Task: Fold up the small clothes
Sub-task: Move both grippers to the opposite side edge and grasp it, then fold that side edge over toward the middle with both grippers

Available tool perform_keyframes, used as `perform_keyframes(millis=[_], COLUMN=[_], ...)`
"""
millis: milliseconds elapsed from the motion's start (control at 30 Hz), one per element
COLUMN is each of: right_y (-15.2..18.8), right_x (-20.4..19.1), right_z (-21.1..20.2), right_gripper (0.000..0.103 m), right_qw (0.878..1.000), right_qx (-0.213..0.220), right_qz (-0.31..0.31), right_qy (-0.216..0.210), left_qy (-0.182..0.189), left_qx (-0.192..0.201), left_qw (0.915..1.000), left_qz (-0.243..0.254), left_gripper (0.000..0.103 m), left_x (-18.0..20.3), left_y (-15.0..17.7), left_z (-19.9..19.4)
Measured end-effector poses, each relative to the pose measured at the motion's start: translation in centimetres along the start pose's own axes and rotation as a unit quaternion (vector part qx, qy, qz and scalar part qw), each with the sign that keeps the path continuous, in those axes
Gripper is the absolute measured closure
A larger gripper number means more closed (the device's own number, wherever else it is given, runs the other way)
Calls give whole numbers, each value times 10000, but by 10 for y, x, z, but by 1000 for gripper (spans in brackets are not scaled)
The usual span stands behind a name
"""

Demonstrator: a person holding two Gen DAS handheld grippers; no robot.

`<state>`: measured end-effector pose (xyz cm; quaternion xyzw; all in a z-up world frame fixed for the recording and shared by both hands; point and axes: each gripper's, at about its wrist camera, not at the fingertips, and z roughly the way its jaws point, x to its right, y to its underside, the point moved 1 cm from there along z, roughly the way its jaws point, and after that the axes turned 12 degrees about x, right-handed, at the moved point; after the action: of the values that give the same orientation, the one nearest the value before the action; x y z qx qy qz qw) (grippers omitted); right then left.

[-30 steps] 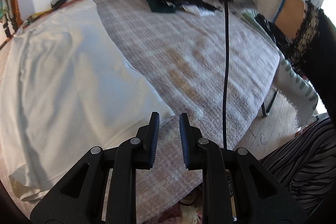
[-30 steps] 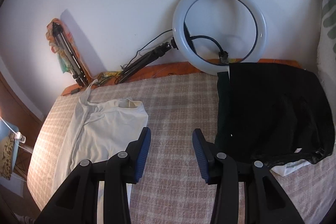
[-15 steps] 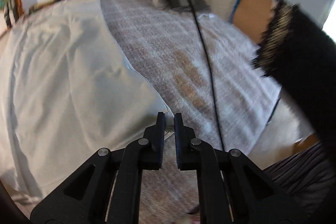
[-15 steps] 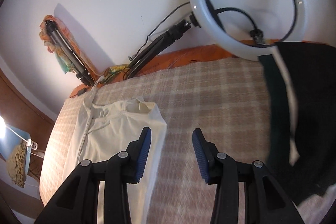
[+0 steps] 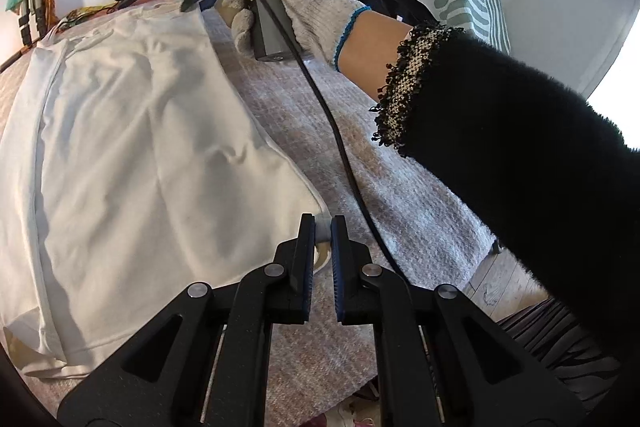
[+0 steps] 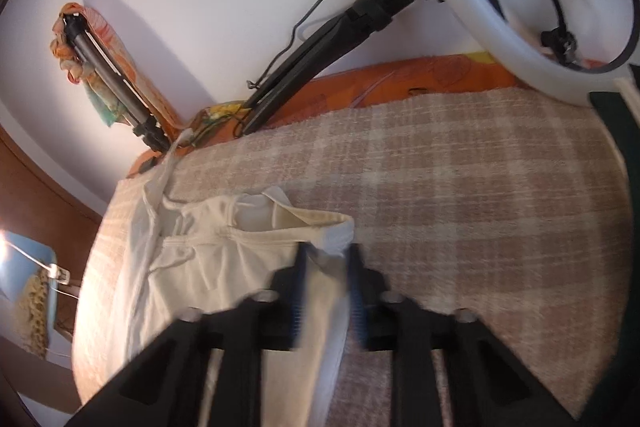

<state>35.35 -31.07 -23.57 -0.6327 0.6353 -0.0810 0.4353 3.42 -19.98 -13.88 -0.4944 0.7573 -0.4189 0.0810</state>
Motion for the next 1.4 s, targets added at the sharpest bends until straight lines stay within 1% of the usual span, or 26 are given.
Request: perform_keyframes(millis=[67, 300, 500, 600, 700, 767, 900, 1167, 1233, 1400], right_y=[-1, -9, -16, -21, -26, -27, -29, -12, -8, 1], right_x=[-2, -9, -18, -29, -46, -57, -83, -142, -149, -160], right_z=[0, -11, -17, -20, -20, -20, -13, 21, 30, 52], right_gripper=[100, 101, 102, 102, 102, 102, 102, 102, 102, 102], right_qw=[10000, 9999, 9997, 9995, 9990, 9986, 9984, 9972, 9968, 9963], right_qx=[4, 117, 185, 260, 343, 397, 433, 233, 170, 21], right_qz=[21, 68, 43, 77, -15, -78, -133, -605, -682, -764], right_qy=[-5, 16, 150, 165, 289, 347, 324, 378, 392, 405], left_qy=[25, 49, 30, -16, -87, -158, -357, -822, -916, -1094], left_qx=[10, 121, 196, 273, 340, 376, 435, 321, 294, 208], left_qw=[9999, 9995, 9987, 9982, 9977, 9972, 9953, 9897, 9886, 9869], left_qz=[-97, -304, -473, -529, -581, -623, -793, -1129, -1161, -1167], left_gripper=[97, 97, 97, 97, 97, 97, 97, 97, 97, 97], left_x=[-4, -15, -25, -29, -35, -42, -62, -108, -118, -127], left_y=[-1, -3, -3, -3, -2, 0, 7, 28, 32, 40], left_z=[-4, -18, -30, -38, -47, -54, -69, -87, -90, -89])
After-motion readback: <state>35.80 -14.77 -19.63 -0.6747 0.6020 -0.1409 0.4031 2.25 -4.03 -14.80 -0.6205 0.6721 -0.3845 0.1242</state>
